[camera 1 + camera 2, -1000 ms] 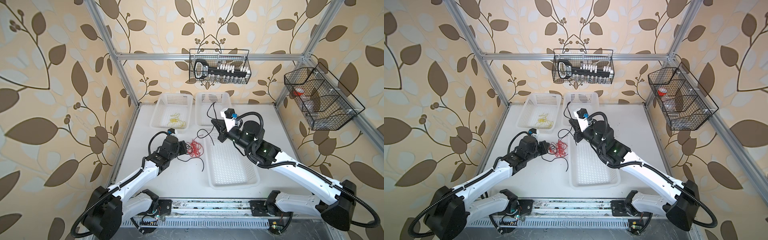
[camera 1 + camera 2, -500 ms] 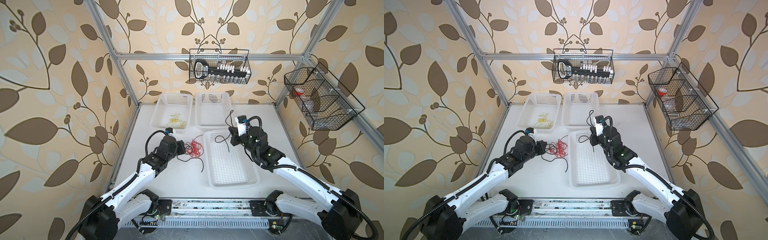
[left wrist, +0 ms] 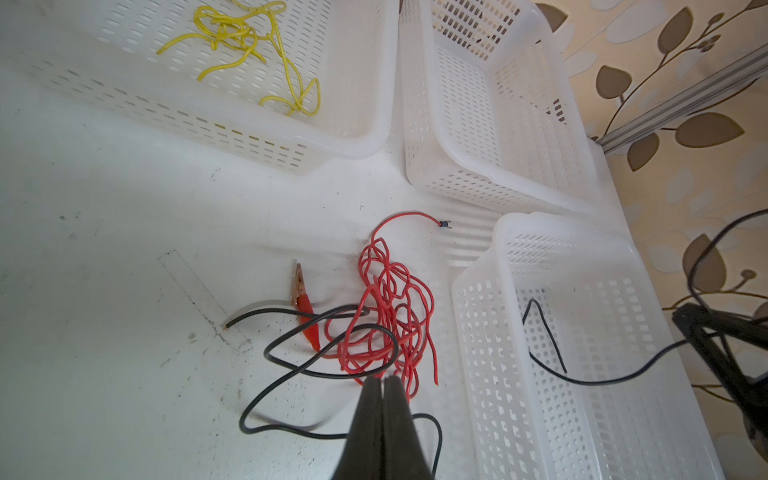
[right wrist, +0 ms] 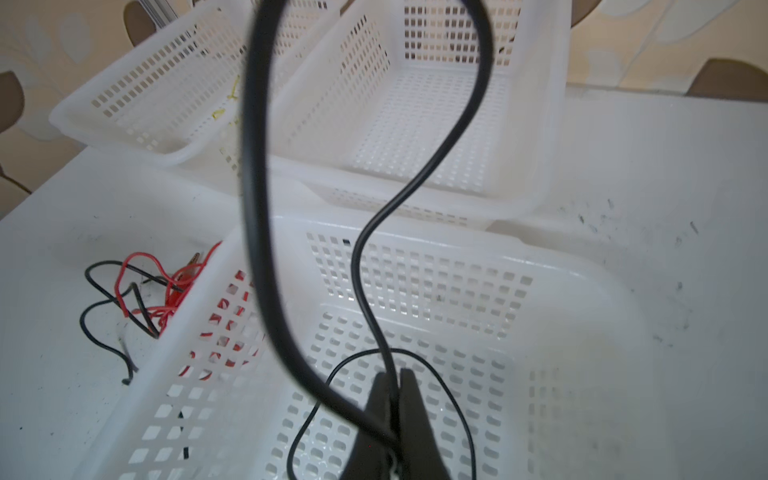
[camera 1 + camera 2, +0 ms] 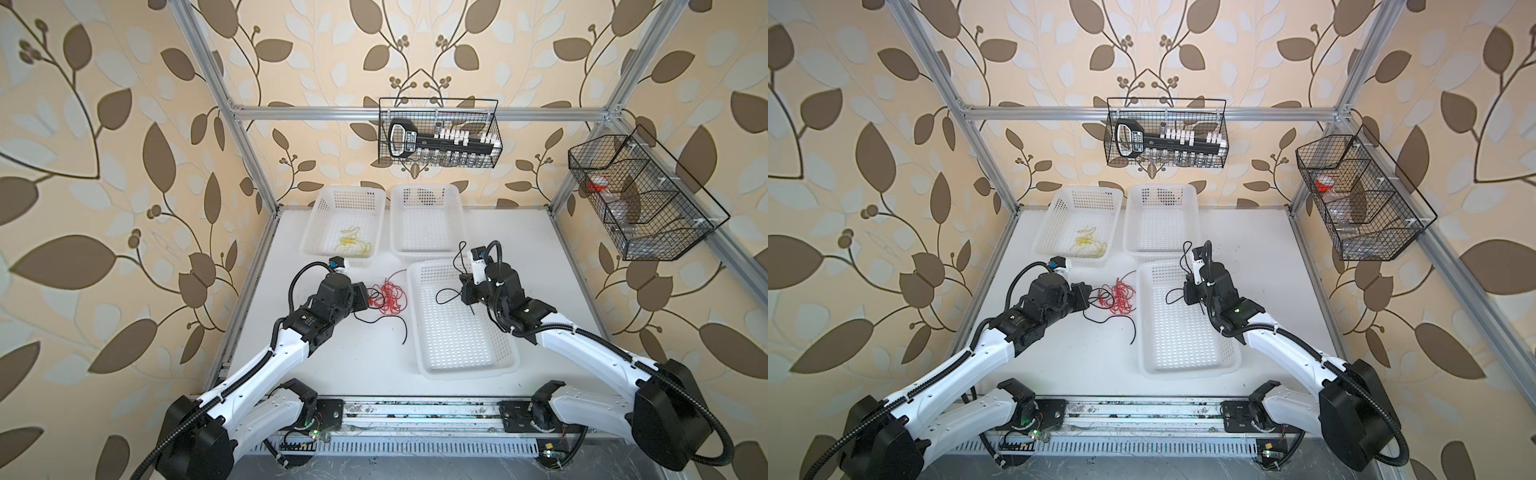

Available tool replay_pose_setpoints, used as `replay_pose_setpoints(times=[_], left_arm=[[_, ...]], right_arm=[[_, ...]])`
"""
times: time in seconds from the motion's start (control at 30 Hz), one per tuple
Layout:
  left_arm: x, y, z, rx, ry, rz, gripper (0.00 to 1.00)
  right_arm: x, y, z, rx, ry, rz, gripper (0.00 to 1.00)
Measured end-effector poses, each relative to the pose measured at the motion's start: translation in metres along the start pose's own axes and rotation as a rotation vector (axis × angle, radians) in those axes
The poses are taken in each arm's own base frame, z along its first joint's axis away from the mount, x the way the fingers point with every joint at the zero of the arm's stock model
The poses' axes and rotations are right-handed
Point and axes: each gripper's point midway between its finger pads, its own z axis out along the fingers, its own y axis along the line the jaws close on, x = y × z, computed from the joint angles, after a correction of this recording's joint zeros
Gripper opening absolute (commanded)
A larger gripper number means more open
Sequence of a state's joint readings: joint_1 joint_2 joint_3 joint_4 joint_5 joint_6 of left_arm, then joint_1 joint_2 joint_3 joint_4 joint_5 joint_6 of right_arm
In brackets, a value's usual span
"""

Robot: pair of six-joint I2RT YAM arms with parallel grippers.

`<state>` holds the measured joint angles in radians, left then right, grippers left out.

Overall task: Untangle the cables
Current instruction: 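Lower the black wire into the nearer white basket with the right gripper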

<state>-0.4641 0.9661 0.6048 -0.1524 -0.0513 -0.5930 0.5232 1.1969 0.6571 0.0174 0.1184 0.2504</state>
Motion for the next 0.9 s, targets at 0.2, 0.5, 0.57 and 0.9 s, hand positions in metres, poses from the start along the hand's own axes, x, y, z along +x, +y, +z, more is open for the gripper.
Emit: replay_pose_setpoints(times=[0.2,0.5,0.57,0.9], left_arm=[[0.001,0.009,0.001,-0.048,-0.003,0.001,0.04],[0.011,0.024,0.004,-0.119,0.031,-0.008,0.24],[0.011,0.027,0.004,-0.131,0.028,-0.007,0.25],[0.012,0.035,0.005,-0.171,0.024,-0.003,0.33]], right_arm=[[0.044,0.0,0.015,-0.013,0.13,0.031,0.09],[0.072,0.004,0.025,-0.011,0.224,0.037,0.42],[0.072,0.004,0.025,-0.008,0.224,0.04,0.49],[0.042,0.01,0.01,-0.035,0.122,0.045,0.57]])
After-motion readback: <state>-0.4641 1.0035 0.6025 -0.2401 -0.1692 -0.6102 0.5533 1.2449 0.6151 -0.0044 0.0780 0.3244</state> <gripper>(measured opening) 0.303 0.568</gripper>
